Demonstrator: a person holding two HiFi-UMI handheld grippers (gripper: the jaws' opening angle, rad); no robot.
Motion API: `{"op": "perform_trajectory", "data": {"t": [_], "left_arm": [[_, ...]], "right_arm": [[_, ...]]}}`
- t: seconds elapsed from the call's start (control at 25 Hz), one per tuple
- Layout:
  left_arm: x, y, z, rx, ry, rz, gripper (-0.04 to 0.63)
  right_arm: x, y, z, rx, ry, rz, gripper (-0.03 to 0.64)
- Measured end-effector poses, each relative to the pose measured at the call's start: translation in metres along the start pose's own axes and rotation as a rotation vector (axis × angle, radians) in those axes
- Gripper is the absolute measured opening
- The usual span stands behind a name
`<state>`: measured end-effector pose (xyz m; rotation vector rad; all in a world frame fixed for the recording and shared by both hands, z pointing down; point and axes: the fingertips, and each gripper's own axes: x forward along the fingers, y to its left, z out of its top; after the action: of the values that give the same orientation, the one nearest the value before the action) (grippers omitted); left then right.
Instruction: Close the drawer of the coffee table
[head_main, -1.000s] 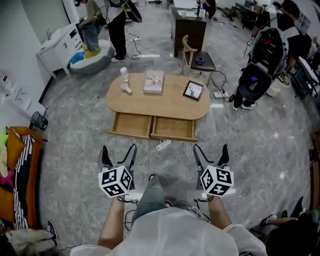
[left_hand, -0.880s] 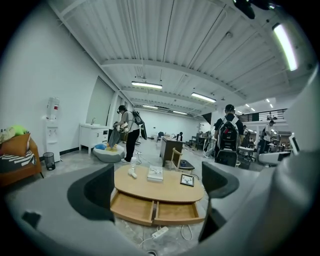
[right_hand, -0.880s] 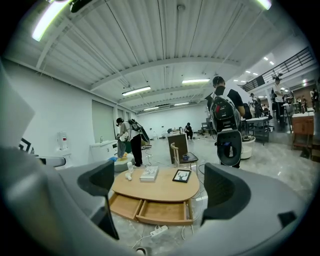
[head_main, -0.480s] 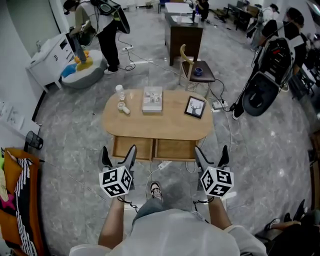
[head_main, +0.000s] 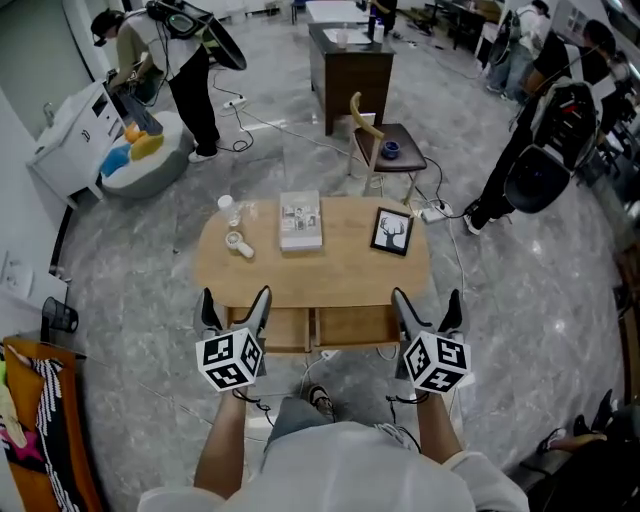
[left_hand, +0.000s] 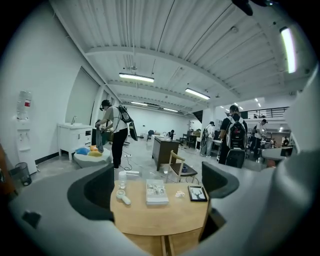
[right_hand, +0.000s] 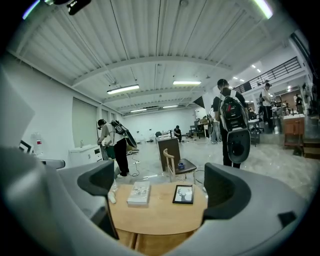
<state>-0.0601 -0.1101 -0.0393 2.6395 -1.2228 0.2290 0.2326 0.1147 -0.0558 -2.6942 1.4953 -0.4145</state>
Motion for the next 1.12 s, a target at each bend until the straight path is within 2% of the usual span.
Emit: {"op": "perform_trajectory", "data": {"t": [0.24, 0.48, 0.68, 0.92, 1.12], "left_arm": [[0.034, 0.004, -0.014, -0.017, 0.026, 0.013, 0.54], [0.034, 0.014, -0.032, -0.021, 0.068, 0.058, 0.54], [0.038, 0.02, -0.06, -0.029, 0.121, 0.091, 0.54], [0.046, 0.012, -0.136, -0.029, 0.233, 0.079, 0.54], [0.058, 0.006, -0.22, -0.024, 0.328, 0.069, 0.539]], "right_arm": [[0.042, 0.01, -0.019, -0.014, 0.053, 0.035, 0.566], [0.061, 0.015, -0.029, -0.034, 0.09, 0.067, 0.568], [0.067, 0.001, -0.052, -0.046, 0.147, 0.056, 0.568], [0.07, -0.025, -0.121, -0.04, 0.236, 0.025, 0.566], [0.073, -0.042, -0.214, -0.014, 0.317, 0.012, 0.566]]}}
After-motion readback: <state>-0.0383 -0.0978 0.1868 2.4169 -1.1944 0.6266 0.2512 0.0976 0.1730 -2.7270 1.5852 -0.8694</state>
